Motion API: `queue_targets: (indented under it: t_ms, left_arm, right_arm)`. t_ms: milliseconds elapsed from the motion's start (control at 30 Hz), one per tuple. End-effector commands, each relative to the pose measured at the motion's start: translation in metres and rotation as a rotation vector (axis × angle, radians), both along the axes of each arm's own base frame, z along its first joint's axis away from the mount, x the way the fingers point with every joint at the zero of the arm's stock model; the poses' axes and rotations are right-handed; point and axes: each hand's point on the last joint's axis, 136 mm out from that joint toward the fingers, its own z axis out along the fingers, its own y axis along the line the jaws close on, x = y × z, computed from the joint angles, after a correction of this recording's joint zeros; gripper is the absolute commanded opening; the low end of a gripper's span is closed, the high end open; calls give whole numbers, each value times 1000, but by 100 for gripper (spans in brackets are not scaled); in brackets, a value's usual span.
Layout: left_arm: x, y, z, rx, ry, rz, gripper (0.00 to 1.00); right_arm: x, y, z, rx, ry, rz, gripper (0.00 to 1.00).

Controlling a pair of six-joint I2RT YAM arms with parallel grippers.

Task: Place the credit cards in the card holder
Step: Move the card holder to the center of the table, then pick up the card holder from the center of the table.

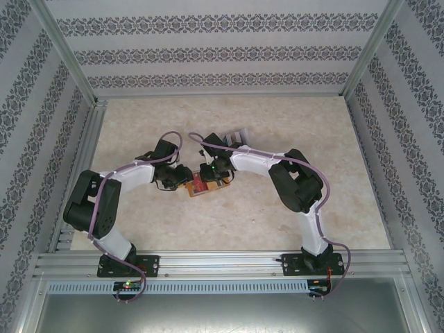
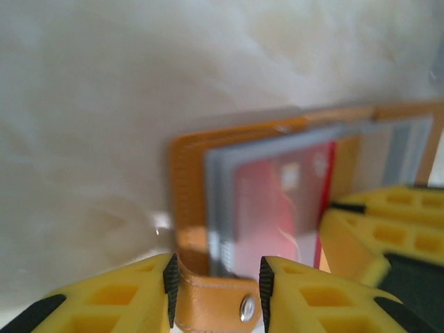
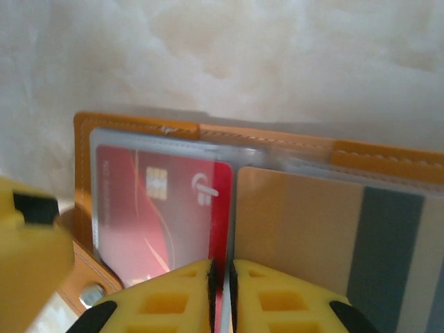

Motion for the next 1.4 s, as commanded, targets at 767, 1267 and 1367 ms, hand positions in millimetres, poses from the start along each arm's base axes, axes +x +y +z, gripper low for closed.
queue_targets:
  t_ms: [767,1267,1367]
  left_arm:
    - [-30,-9,15,332,-56,-409,51]
    - [-28,2,-10,520,4,-471,53]
    - [-28,2,-14,521,7,-460,54]
  right_arm:
    - [-5,6,7,152,79,-59,18]
    - [-7,7,6,159,92,-63,18]
    - [-6,9,7,164,92,-62,18]
